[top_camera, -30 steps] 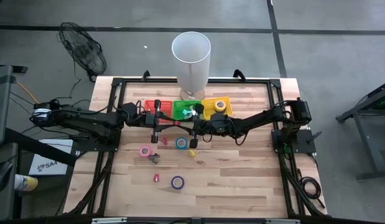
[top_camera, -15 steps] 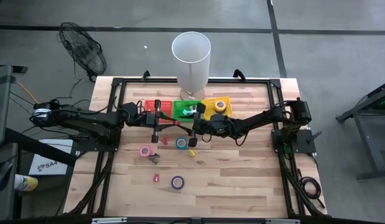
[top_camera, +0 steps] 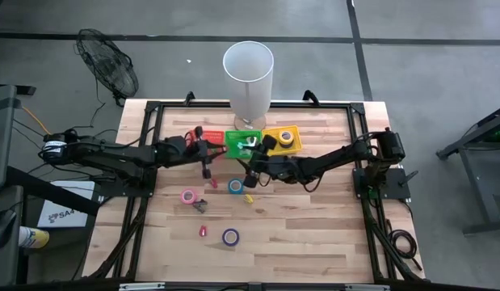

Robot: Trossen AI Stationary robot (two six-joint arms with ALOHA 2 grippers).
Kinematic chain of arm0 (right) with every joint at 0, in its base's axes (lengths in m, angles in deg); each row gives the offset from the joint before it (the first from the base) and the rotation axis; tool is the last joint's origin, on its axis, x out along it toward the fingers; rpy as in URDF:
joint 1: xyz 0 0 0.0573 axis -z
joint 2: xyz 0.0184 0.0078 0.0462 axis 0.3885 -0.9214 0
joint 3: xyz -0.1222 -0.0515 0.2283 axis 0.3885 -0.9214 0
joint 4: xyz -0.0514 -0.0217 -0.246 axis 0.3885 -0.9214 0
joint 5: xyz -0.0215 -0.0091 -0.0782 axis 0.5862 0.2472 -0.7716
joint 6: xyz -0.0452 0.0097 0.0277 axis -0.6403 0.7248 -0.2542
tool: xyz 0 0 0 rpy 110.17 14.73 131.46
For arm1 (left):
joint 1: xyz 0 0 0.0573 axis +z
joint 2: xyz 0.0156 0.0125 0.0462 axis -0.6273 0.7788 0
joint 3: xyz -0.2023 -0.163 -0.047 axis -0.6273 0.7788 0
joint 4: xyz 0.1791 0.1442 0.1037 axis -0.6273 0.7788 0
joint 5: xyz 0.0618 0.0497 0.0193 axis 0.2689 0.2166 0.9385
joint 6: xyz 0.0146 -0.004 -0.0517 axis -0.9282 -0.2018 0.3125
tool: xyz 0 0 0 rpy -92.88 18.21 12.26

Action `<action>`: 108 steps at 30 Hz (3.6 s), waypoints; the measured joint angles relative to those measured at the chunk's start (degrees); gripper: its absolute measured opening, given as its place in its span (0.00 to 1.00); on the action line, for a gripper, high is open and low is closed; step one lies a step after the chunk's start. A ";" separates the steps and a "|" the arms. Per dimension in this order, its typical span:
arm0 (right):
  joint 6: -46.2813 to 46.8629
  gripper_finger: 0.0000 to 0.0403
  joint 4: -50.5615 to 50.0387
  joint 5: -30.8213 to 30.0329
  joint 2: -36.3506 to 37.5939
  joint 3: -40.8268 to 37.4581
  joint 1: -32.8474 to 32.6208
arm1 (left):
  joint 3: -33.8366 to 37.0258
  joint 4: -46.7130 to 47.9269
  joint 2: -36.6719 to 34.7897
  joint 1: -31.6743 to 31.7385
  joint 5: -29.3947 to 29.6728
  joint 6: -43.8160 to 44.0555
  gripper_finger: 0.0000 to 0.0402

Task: Pick and place Stapler, Stapler remover, tape
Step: Put the red stapler into the orange bin, then put the yellow stapler into the orange bin

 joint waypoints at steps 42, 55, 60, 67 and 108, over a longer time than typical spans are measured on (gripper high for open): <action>12.24 0.55 -11.68 9.22 0.00 -0.04 -0.09 | 0.02 27.41 0.00 0.07 22.83 18.11 0.19; 12.21 0.55 -12.59 10.11 0.00 -0.04 -0.09 | 0.02 26.88 -0.02 0.07 23.20 17.56 0.47; 12.33 0.55 -16.82 15.42 0.65 -0.02 -0.10 | 0.02 26.29 -0.02 0.07 22.61 15.93 0.51; 13.60 0.55 -19.61 21.24 2.23 0.02 -2.54 | 0.00 20.86 0.00 0.02 13.73 6.82 0.51; 38.24 0.55 -5.31 -2.00 -14.20 -6.12 -19.30 | 0.02 13.70 -0.02 0.02 -1.17 -0.45 0.51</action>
